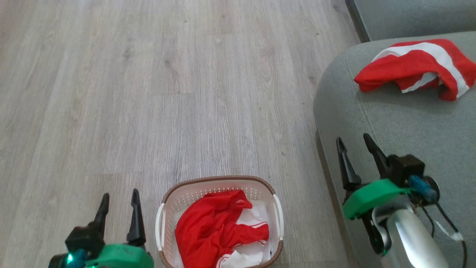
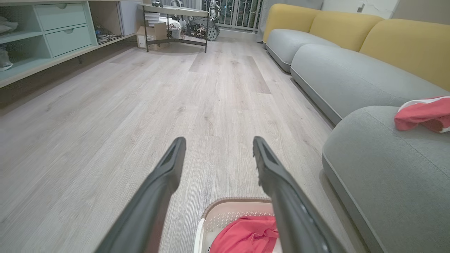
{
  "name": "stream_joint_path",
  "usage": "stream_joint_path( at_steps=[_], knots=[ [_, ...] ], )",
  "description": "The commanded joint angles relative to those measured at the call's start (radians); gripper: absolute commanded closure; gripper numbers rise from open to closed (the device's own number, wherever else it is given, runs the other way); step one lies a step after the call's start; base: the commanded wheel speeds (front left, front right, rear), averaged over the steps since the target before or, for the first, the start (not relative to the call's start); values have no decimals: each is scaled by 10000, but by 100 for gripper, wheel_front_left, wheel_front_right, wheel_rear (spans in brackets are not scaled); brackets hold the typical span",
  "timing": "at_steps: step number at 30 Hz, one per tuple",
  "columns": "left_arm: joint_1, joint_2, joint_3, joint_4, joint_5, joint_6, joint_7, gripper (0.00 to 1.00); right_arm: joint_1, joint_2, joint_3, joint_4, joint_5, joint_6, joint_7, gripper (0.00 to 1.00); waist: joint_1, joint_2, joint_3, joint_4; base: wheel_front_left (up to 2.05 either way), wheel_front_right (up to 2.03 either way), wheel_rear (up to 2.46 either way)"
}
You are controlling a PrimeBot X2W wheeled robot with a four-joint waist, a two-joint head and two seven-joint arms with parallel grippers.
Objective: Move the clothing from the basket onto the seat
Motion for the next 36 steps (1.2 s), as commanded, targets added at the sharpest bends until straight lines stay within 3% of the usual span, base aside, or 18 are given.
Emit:
stream_joint_path(
  at_steps=[1, 12, 36],
  knots=[
    [-240, -24, 471, -395, 92, -47, -124, 0, -90, 114, 167, -514, 230, -2, -93, 0, 1, -1, -60, 42, 0, 0, 0],
    [-97, -144, 826, -355, 262, -286, -124, 0, 618, 118, 264, -942, 841, -2, -93, 0, 1, -1, -281, 242, 0, 0, 0],
    [30, -229, 906, -97, 460, -530, -124, 0, 858, 119, 254, -881, 865, -2, -93, 0, 1, -1, -392, 242, 0, 0, 0]
  ],
)
